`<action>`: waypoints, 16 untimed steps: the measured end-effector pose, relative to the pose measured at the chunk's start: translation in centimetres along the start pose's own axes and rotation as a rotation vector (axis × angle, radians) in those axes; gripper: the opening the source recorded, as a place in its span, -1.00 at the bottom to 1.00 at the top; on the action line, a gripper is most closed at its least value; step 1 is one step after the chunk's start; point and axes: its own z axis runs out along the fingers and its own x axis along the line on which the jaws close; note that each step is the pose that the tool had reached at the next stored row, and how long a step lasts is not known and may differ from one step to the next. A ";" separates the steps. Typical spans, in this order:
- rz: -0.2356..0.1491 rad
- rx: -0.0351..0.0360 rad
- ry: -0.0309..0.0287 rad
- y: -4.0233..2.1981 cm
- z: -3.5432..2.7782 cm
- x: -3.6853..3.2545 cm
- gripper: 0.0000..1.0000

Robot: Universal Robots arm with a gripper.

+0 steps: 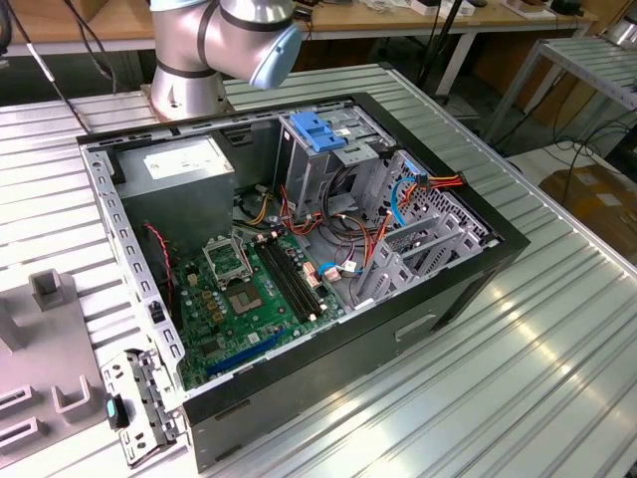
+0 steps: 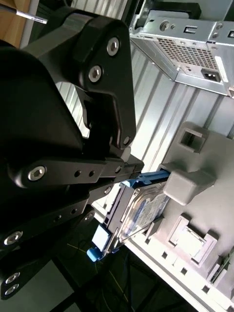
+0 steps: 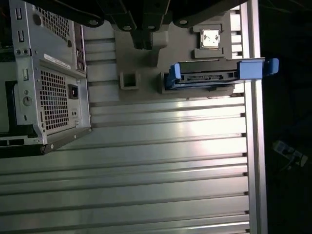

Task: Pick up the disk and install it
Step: 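Reach for the disk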

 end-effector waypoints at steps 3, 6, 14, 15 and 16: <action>0.000 -0.0007 -0.0001 -0.01 0.05 0.89 -0.79; 0.000 -0.0007 0.0004 0.17 0.10 1.38 -0.79; -0.025 -0.0063 0.0058 0.42 0.35 3.24 -0.79; -0.033 -0.0067 0.0062 0.42 0.37 3.27 -0.79; -0.042 -0.0074 0.0072 0.41 0.39 3.40 -0.79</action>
